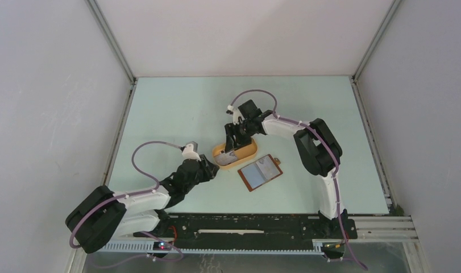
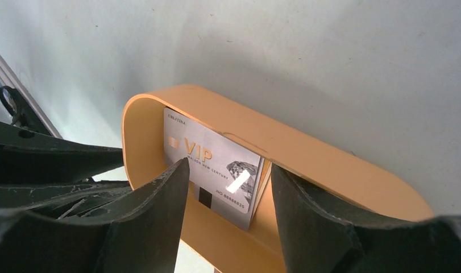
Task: Put the credit cards into the card holder
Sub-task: Pick up the credit card from the storage box.
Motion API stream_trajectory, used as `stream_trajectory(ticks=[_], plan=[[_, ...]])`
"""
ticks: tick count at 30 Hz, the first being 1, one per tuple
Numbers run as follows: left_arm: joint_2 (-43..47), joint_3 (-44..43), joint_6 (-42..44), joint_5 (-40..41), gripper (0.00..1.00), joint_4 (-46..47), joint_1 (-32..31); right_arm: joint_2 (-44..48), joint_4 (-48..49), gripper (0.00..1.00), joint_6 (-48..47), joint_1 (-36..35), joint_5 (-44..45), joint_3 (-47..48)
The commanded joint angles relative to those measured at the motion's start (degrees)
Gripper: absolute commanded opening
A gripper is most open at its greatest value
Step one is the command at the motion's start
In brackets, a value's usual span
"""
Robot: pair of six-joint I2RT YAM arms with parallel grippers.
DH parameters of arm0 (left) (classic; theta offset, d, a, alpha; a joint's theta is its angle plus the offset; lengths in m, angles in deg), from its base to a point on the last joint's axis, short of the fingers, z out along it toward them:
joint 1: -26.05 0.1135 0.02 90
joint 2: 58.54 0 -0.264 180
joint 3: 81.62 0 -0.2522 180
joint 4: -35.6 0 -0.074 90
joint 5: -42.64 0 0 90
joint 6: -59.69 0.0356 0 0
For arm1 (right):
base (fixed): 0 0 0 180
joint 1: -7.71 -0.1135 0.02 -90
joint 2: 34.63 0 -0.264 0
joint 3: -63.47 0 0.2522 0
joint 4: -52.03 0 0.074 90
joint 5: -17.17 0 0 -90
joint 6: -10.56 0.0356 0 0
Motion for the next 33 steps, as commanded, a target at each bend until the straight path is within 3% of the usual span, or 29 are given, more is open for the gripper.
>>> stream_trajectory(ticks=[1, 27, 33], plan=[[-0.91, -2.89, -0.81, -0.66, 0.36, 2.59, 0.37, -2.10, 1.20, 0.64, 1.53, -1.72, -2.35, -0.97], [0.12, -2.53, -0.16, -1.13, 0.35, 2.59, 0.86, 1.49, 6.49, 0.59, 7.77, -2.32, -18.68, -2.90], [11.87, -0.68, 2.38, 0.68, 0.52, -3.31, 0.94, 1.20, 7.35, 0.59, 8.67, -0.53, -19.00, -2.81]])
